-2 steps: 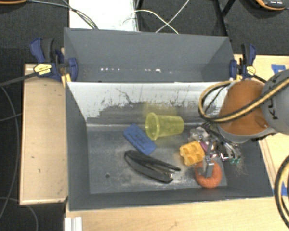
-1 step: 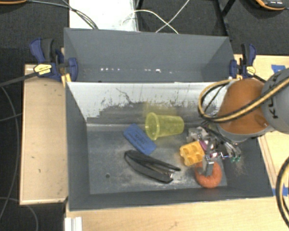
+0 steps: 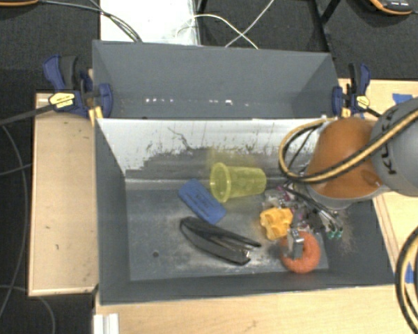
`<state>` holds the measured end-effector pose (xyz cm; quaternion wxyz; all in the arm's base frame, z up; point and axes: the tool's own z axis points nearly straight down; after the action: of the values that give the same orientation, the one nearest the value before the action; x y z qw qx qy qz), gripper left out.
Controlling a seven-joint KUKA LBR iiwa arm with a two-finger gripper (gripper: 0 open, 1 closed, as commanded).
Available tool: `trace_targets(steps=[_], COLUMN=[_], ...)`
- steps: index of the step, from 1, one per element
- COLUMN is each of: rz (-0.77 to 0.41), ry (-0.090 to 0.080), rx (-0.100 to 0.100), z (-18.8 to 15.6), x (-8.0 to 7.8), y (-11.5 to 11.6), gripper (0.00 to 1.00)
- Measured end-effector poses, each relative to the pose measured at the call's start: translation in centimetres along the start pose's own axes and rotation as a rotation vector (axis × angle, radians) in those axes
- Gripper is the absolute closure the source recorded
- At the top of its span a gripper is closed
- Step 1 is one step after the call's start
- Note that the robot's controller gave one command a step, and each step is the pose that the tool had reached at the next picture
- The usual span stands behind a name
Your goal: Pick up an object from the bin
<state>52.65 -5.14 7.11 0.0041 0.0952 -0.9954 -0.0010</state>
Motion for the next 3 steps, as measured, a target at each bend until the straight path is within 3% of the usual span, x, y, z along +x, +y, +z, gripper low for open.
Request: trace_targets(steps=[1,2,3], rz=[-0.059,-0.001,-0.001], ry=[-0.011,0.001,0.001], rx=[0.002,-0.001,-0.001], z=[0.0,0.0,0.0], x=[-1.2,0.0,0.0], y=[-0.5,0.0,0.0], gripper=[0.0,1.0,1.0])
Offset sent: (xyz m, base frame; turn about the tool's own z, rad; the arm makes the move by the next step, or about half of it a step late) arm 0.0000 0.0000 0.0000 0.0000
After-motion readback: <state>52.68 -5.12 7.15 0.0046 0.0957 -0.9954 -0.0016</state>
